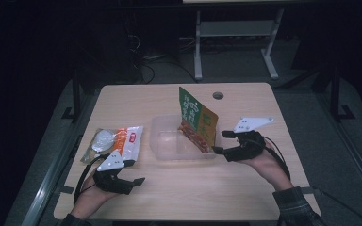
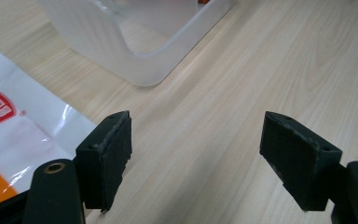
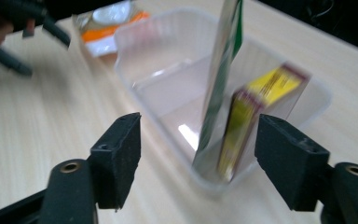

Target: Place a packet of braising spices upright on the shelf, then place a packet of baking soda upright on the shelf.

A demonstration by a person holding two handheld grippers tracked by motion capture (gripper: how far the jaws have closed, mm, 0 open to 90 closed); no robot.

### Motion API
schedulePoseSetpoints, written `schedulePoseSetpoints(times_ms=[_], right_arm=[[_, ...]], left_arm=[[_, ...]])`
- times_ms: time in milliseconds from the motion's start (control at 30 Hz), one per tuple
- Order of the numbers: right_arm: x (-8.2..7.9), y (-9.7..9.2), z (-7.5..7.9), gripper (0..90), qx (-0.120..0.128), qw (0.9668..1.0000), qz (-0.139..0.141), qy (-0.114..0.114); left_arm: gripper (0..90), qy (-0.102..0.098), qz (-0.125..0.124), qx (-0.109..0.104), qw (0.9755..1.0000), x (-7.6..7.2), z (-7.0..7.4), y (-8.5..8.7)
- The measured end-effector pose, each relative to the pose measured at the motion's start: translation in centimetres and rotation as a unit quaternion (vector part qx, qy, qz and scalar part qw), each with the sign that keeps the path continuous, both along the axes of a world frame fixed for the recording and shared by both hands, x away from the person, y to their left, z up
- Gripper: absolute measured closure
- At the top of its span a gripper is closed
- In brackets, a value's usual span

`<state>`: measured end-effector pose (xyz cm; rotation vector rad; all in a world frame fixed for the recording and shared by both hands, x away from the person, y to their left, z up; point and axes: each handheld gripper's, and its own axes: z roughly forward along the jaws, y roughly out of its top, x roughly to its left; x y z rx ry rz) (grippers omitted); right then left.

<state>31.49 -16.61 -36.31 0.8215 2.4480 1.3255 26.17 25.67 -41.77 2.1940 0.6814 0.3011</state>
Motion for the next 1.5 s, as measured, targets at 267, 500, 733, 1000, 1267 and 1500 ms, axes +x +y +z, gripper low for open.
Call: schedulePoseSetpoints(times_ms=[267, 500, 733, 1000, 1267, 1500], right_arm=[[-3.1, -0.4, -3.3, 27.1, -0.017, 0.9997, 0.008, 0.018], [-5.2, 0.1, -5.6, 25.2, -0.039, 0.9981, 0.017, 0.046], [-6.3, -0.1, -6.8, 21.7, -0.039, 0.9977, 0.006, 0.055], [-6.8, -0.4, -7.4, 20.5, -0.042, 0.9976, -0.001, 0.056], [-6.7, -0.1, -8.0, 19.7, -0.051, 0.997, 0.004, 0.057], [-6.7, 0.0, -8.1, 19.6, -0.059, 0.9964, 0.008, 0.061]], left_arm=[[28.3, 0.003, 0.017, 0.011, 0.9998, 0.5, 0.1, 0.9], [47.3, 0.004, 0.033, 0.022, 0.9992, 1.2, 0.5, 1.9], [76.8, 0.008, 0.078, 0.033, 0.9964, 3.2, 1.3, 3.4], [89.7, 0.003, 0.136, 0.037, 0.99, 7.1, 2.0, 6.2], [89.8, -0.008, 0.172, 0.07, 0.9826, 11.5, 2.5, 7.5], [89.8, -0.016, 0.205, 0.109, 0.9725, 15.9, 2.4, 8.3]])
